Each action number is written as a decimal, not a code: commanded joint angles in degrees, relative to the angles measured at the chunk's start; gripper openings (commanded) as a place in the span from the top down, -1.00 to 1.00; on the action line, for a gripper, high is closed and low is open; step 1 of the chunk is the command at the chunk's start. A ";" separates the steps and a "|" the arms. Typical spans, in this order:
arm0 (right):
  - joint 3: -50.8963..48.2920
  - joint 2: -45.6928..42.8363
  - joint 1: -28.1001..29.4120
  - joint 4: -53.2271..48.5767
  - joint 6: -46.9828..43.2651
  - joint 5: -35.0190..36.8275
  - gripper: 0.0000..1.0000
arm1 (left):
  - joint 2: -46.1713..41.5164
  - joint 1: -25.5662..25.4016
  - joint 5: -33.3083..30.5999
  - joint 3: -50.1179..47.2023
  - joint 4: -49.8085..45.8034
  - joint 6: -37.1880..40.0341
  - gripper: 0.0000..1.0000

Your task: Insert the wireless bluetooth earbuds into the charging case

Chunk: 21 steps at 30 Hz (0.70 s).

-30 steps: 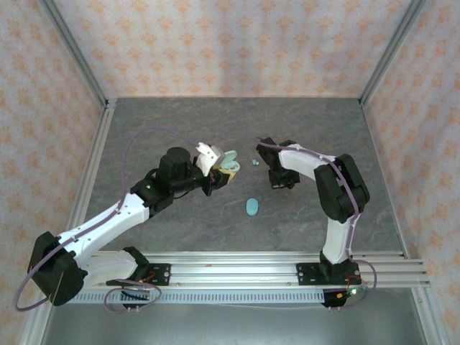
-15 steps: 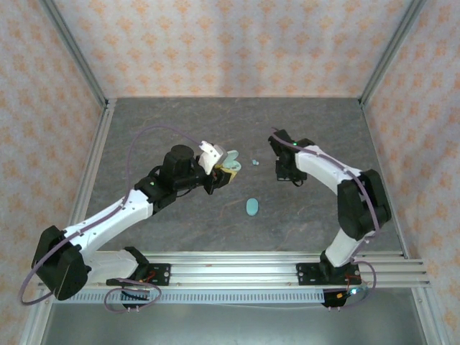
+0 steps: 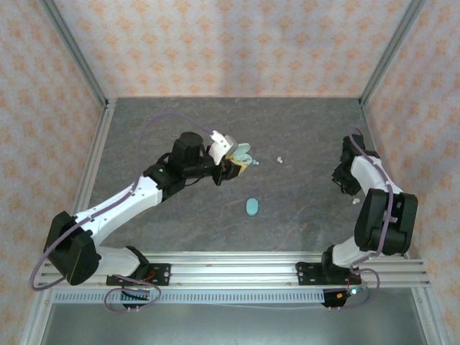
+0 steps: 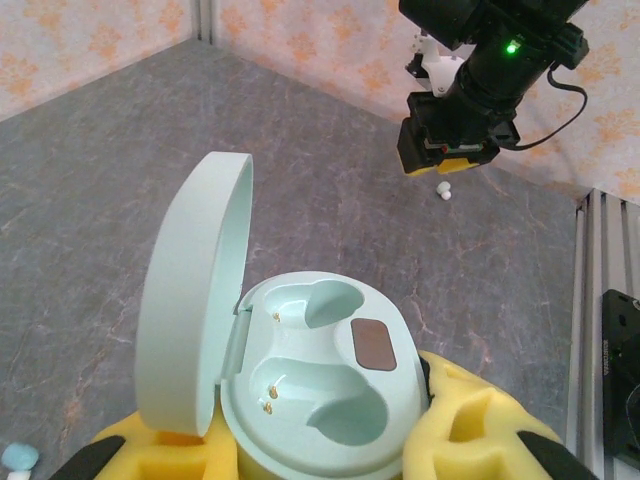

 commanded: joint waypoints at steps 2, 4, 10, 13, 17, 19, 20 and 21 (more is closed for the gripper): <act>-0.39 1.17 -4.57 0.99 0.91 -1.38 0.17 | 1.42 -0.26 2.83 3.65 -1.59 0.52 0.86; -0.72 1.34 -6.79 1.78 0.74 -2.19 0.17 | 1.95 -0.55 3.03 4.26 -2.06 0.49 0.86; -1.95 2.65 -11.59 4.53 0.37 -4.54 0.18 | 3.27 -1.39 2.88 5.50 -2.30 0.26 0.86; -2.35 3.52 -12.38 5.76 0.55 -5.26 0.18 | 3.87 -1.72 2.73 5.89 -2.25 0.12 0.86; -2.52 5.38 -12.47 6.90 0.98 -5.78 0.18 | 4.43 -2.07 2.66 6.25 -2.36 -0.09 0.86; -2.78 6.12 -12.47 7.65 1.31 -6.09 0.18 | 4.61 -2.10 2.66 6.37 -2.48 -0.09 0.86; -2.94 6.37 -12.47 7.95 1.45 -6.12 0.19 | 4.63 -2.17 2.66 6.44 -2.54 -0.03 0.86; -3.01 6.64 -12.47 8.20 1.57 -6.12 0.19 | 4.61 -2.19 2.59 6.42 -2.66 -0.01 0.86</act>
